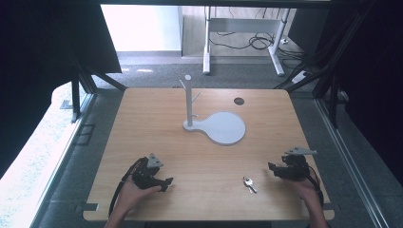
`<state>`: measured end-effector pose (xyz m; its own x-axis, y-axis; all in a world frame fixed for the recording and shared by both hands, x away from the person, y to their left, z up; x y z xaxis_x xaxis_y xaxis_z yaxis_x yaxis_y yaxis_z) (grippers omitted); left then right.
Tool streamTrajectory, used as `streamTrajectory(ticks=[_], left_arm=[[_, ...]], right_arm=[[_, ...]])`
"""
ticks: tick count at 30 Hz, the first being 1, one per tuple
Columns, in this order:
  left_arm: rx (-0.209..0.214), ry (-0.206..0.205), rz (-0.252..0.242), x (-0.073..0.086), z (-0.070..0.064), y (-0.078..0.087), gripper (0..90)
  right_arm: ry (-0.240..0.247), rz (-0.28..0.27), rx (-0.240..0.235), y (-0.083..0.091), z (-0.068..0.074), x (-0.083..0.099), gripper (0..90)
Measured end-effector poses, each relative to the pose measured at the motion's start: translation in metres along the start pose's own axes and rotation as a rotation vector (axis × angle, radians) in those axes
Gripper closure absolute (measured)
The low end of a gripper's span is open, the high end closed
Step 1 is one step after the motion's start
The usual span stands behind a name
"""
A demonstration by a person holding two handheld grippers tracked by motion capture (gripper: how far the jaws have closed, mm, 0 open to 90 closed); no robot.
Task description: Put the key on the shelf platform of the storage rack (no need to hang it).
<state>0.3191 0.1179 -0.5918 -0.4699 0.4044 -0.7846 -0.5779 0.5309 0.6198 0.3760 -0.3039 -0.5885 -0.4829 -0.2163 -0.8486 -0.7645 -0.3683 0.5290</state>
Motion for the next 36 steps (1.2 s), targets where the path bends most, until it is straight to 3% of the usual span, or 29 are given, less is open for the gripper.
streamTrajectory(ticks=[11,15,18,24,30,31,36], left_arm=[[0.017,-0.019,-0.015,-0.009,-0.008,-0.003,21.9],[0.000,0.003,-0.006,-0.005,-0.003,-0.002,21.9],[-0.002,0.005,-0.010,-0.006,-0.001,0.000,22.0],[-0.001,0.011,-0.015,-0.006,0.000,0.001,22.0],[0.002,0.014,-0.014,-0.006,-0.002,0.001,22.0],[0.003,0.015,-0.012,-0.005,-0.002,0.001,22.0],[0.009,0.012,0.008,-0.002,-0.003,-0.003,22.0]], right_arm=[[0.024,-0.011,-0.010,0.008,0.000,0.004,38.7],[0.001,-0.002,-0.017,0.009,0.000,0.003,38.7],[0.014,0.020,-0.031,0.012,0.003,0.005,38.9],[0.035,0.108,-0.057,0.019,0.005,0.005,37.6],[0.050,0.191,-0.098,0.026,0.011,-0.011,38.1],[0.075,0.225,-0.117,0.029,0.015,-0.018,39.0],[0.128,0.298,-0.142,0.033,0.023,-0.032,41.1]])
Point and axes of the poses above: each handheld gripper's, and its own axes: y roughly backward along the jaws, x roughly out of its underside, z roughly to its left, the point moved 10 cm from there along -y, roughly forward along the jaws, and after that the axes turned 14 degrees about -z, right-handed, at the moved point
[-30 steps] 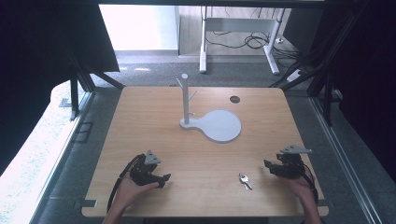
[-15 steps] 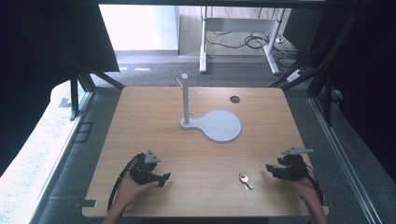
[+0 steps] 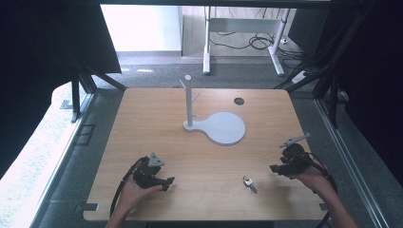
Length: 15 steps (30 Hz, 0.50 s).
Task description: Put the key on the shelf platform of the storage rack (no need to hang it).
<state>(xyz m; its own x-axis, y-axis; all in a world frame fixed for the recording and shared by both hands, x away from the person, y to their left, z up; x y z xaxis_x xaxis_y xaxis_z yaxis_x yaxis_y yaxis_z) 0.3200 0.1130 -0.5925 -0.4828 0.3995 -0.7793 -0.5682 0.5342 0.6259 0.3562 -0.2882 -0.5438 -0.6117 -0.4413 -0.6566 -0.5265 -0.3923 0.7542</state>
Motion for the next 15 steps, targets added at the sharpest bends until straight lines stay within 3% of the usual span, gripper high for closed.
streamTrajectory(ticks=[5,15], left_arm=[[0.004,-0.005,-0.004,0.000,-0.001,0.000,22.0],[0.002,0.009,0.003,0.002,0.000,-0.001,22.1]], right_arm=[[0.037,0.051,-0.010,0.004,0.008,-0.013,42.8],[0.071,0.094,-0.027,0.005,0.019,-0.030,44.7]])
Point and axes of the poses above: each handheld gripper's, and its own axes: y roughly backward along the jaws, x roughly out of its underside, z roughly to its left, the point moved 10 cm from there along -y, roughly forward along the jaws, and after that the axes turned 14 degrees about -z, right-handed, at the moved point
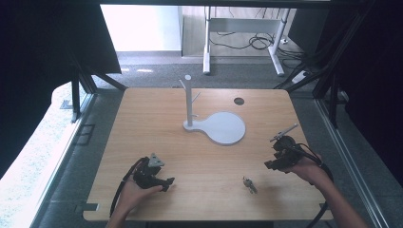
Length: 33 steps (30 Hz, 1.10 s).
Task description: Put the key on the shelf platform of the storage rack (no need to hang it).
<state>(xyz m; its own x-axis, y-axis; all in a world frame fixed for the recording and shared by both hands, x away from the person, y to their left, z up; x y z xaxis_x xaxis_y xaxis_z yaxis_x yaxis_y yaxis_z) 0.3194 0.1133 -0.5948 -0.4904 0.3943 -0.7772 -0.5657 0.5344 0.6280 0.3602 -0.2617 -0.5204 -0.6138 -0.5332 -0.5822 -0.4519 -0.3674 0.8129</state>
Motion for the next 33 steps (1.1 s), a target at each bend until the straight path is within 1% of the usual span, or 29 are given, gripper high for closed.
streamTrajectory(ticks=[5,9,13,20,24,28,33], left_arm=[[0.001,-0.003,0.003,0.000,-0.001,0.000,22.1],[0.005,-0.002,0.003,0.000,-0.002,0.000,22.1],[0.006,-0.003,0.002,0.000,-0.003,0.000,22.0],[0.006,-0.001,0.001,0.000,-0.002,0.001,22.0],[0.008,0.001,-0.004,-0.001,-0.002,0.002,22.0],[0.008,0.003,-0.004,-0.001,-0.001,0.002,22.0],[0.007,0.003,-0.007,-0.001,0.000,0.003,22.1]], right_arm=[[0.000,0.005,-0.012,-0.001,0.003,-0.003,45.7],[0.000,0.020,-0.023,-0.003,0.008,-0.003,46.5],[-0.009,0.026,-0.047,-0.006,0.014,-0.006,48.0],[0.004,0.047,-0.071,-0.010,0.022,-0.011,50.7],[0.010,0.057,-0.086,-0.014,0.027,-0.013,52.8],[0.005,0.075,-0.113,-0.019,0.035,-0.014,55.2],[-0.001,0.093,-0.126,-0.025,0.040,-0.014,56.4]])
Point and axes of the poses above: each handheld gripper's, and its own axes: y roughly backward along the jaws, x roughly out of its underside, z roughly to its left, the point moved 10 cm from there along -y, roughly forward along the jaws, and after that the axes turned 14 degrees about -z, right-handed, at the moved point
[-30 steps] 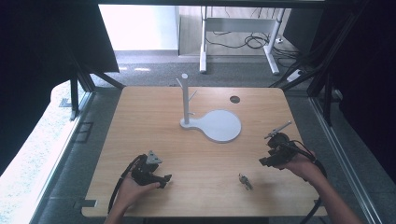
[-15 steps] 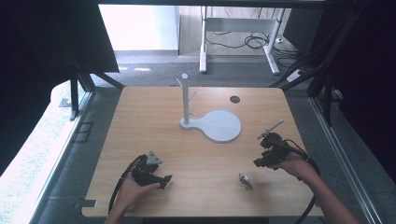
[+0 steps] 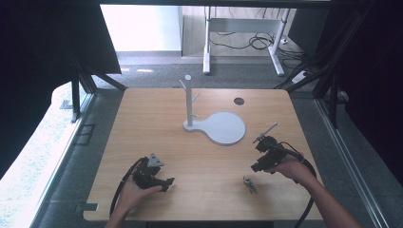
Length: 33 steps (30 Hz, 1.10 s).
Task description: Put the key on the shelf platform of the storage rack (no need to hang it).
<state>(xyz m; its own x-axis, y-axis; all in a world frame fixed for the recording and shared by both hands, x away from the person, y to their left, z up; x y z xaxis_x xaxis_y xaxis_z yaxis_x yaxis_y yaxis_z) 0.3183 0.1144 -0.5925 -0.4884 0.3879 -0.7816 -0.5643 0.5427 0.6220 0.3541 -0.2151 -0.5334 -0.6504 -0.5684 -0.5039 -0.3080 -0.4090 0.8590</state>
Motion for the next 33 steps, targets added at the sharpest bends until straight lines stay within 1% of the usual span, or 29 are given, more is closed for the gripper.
streamTrajectory(ticks=[4,7,10,14,18,20,26,28,30,32,33], left_arm=[[-0.002,0.001,-0.005,-0.001,0.000,0.001,22.1],[0.000,-0.004,-0.005,-0.001,0.000,0.001,22.1],[0.000,-0.006,-0.001,0.000,0.001,0.000,22.1],[-0.001,-0.009,0.001,0.000,0.001,0.000,22.1],[-0.001,-0.009,0.002,0.000,0.001,0.000,22.1],[-0.003,-0.006,0.001,0.000,0.001,0.000,22.1],[-0.003,-0.008,0.002,0.000,0.002,0.000,22.1],[-0.005,-0.008,0.006,0.001,0.003,0.000,22.1],[-0.005,-0.007,0.006,0.002,0.003,0.000,22.2],[-0.007,-0.001,0.000,0.001,0.003,0.001,22.3],[-0.006,-0.005,0.000,0.001,0.003,0.001,22.3]], right_arm=[[0.005,0.009,-0.010,-0.005,0.004,-0.001,57.4],[0.019,0.013,-0.019,-0.009,0.010,-0.002,59.6],[0.017,0.028,-0.026,-0.012,0.013,-0.001,60.5],[0.009,0.040,-0.030,-0.017,0.014,0.002,61.8],[0.018,0.041,-0.028,-0.020,0.015,0.003,63.9],[0.020,0.039,-0.037,-0.021,0.017,0.002,64.9],[0.021,0.049,-0.041,-0.026,0.019,0.004,65.9],[0.017,0.059,-0.053,-0.029,0.021,0.005,66.3],[0.024,0.059,-0.058,-0.032,0.022,0.006,66.5],[0.021,0.064,-0.062,-0.033,0.023,0.006,66.7],[0.022,0.066,-0.063,-0.035,0.024,0.006,66.7]])
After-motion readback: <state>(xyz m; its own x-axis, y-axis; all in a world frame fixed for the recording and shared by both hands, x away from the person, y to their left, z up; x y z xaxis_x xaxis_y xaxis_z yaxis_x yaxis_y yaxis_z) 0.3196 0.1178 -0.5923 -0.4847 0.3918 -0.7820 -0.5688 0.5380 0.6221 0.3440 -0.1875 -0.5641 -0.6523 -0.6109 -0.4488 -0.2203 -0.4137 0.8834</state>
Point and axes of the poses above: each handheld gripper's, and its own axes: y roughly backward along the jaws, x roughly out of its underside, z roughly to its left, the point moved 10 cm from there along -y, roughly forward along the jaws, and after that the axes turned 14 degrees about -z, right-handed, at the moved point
